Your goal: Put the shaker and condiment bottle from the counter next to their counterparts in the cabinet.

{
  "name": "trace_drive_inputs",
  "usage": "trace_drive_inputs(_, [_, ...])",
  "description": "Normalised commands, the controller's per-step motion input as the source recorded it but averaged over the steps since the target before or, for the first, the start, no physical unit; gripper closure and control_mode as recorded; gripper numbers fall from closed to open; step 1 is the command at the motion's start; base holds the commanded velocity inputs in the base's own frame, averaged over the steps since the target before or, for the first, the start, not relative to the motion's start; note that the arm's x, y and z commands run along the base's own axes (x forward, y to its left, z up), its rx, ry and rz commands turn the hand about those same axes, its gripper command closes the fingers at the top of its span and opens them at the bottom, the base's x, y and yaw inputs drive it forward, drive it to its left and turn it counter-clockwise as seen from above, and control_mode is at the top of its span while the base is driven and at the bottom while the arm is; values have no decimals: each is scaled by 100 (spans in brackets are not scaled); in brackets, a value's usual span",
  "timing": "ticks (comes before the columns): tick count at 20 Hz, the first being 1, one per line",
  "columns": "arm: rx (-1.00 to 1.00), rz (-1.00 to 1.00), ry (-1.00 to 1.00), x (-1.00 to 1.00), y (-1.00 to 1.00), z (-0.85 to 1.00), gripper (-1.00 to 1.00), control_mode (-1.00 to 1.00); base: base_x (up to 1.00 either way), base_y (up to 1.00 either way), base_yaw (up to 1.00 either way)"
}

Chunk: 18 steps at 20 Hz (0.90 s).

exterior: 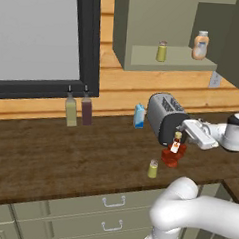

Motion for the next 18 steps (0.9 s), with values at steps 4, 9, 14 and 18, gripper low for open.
trace_drive_inputs(4, [0,-16,0,0,-2,0,-100,-100,0,0,0])
trace_drive_inputs(9, [0,-6,0,0,0,0,-100,-100,0,0,0])
trace_drive_inputs(14, [-16,-10,0,9,0,-32,-100,-100,0,0,0])
trace_drive_inputs(18, [-14,-6,1,5,0,-15,-100,-100,0,0,0])
